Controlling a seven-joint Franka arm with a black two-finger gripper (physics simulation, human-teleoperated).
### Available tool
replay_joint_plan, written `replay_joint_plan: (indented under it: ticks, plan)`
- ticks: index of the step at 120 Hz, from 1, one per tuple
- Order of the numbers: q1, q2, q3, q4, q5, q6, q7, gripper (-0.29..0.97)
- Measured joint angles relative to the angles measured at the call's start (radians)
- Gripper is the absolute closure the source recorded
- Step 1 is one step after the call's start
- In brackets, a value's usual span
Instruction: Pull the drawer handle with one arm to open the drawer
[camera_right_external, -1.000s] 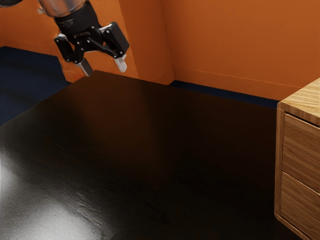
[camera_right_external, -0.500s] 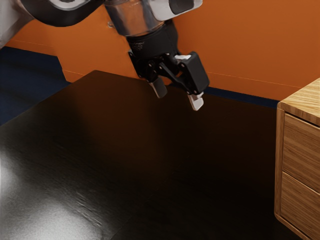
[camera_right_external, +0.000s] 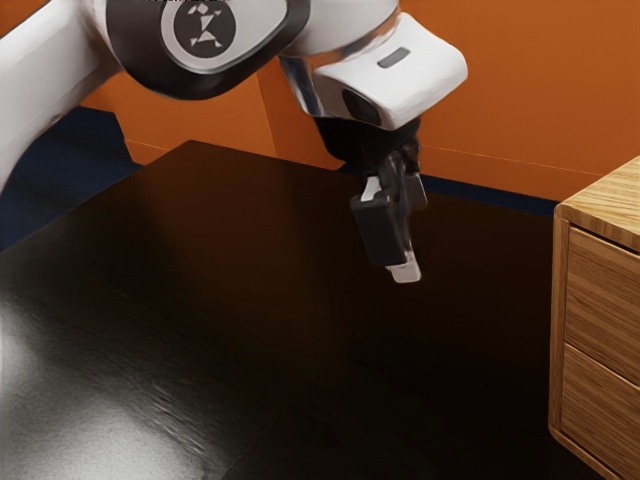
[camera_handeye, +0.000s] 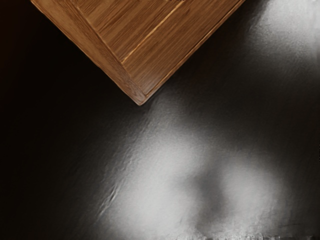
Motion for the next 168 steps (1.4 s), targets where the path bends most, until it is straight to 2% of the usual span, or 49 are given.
replay_joint_plan:
  ticks: [18,45,66,104,124,144,156,161,168]
  plan:
    - [-0.01,0.002,-0.088,0.001,0.01,0.03,0.148,0.0]
    - [-0.009,0.009,-0.156,0.001,-0.002,0.087,0.301,0.01]
    - [-0.035,0.05,-0.167,0.001,-0.035,0.14,0.365,0.01]
    - [-0.088,0.082,-0.172,-0.002,-0.036,0.202,0.428,0.02]
    - [0.134,0.076,-0.43,-0.036,0.004,0.221,0.443,0.02]
    - [0.152,0.08,-0.485,-0.042,0.045,0.229,0.448,0.03]
    - [0.394,0.08,-0.753,-0.082,0.08,0.235,0.441,0.03]
    - [0.429,0.081,-0.808,-0.093,0.099,0.237,0.436,0.03]
    - [0.447,0.081,-0.839,-0.099,0.12,0.24,0.43,0.03]
